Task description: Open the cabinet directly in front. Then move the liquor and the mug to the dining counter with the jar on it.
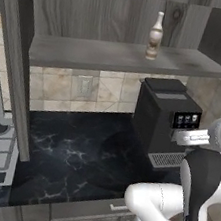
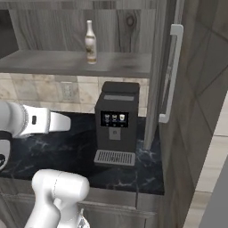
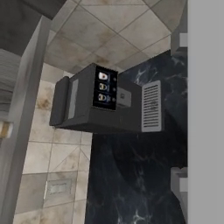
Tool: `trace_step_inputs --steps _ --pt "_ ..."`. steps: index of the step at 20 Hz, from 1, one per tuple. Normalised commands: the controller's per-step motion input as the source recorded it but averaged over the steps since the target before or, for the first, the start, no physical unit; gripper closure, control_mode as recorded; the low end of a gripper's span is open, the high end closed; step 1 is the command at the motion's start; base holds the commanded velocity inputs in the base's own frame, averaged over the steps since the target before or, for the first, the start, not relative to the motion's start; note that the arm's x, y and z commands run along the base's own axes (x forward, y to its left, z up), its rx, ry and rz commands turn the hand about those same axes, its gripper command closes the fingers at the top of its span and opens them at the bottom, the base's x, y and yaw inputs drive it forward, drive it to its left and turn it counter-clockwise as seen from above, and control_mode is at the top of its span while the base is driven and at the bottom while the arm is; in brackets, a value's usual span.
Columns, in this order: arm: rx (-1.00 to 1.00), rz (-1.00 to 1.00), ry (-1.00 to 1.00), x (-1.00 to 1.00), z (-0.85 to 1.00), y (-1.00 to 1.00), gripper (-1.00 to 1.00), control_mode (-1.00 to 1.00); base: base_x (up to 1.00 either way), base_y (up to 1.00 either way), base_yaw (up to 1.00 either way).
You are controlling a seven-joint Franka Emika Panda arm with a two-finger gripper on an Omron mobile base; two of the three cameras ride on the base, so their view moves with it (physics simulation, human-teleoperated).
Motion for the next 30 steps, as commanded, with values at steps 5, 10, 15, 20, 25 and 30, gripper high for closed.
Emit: trace_step_inputs --steps 5,10,15,20,25,30 --pt "0.0 0.0 0.0 0.0 0.0 0.0 -1.0 1.0 0.65 0.0 0.0" --pt "0.03 0.0 0.03 0.11 0.35 0.0 -1.0 -1.0 0.25 0.0 0.0" --pt "0.02 0.0 0.04 0.04 0.86 0.07 -1.0 -1.0 0.0 0.0 0.0" --pt "0.03 0.0 0.01 -0.08 0.66 0.02 -1.0 -1.0 0.0 0.0 0.0" --pt "0.11 0.0 -0.05 -0.09 0.33 0.0 -1.0 -1.0 0.0 0.0 0.0" --pt "0.13 0.0 -0.08 -0.02 0.1 0.03 -1.0 -1.0 0.0 0.0 0.0"
